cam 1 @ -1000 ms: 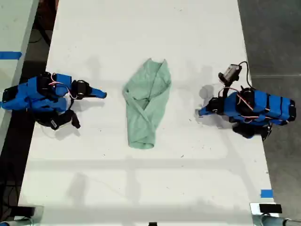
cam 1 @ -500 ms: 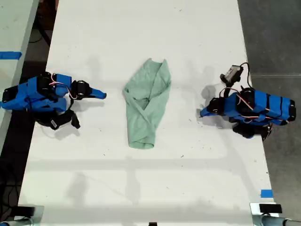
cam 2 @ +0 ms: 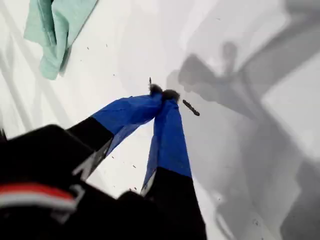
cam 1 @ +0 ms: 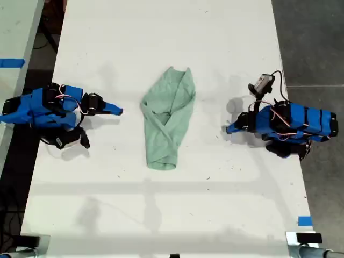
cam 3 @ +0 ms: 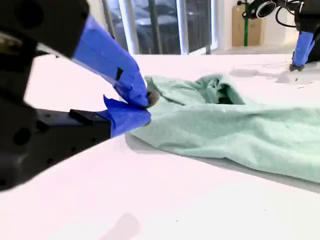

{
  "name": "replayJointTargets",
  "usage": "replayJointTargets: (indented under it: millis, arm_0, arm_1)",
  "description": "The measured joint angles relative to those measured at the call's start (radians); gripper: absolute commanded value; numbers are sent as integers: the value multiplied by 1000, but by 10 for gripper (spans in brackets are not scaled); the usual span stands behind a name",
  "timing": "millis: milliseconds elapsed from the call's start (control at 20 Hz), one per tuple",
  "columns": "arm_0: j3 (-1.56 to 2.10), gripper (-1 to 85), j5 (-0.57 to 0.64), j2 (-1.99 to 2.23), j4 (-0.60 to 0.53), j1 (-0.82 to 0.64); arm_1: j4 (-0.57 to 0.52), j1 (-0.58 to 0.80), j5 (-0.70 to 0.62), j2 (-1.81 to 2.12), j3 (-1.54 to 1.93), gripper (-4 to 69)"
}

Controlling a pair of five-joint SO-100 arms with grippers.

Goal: Fold t shirt

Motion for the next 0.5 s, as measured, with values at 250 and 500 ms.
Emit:
replayJointTargets:
  millis: [250, 500]
  arm_0:
    - [-503, 99, -69, -713, -52, 164]
    - [-1144, 177, -21, -1542, 26, 313]
  arm_1:
    - [-58, -97, -40, -641, -497, -2]
    - [-147, -242, -118, -1289, -1034, 192]
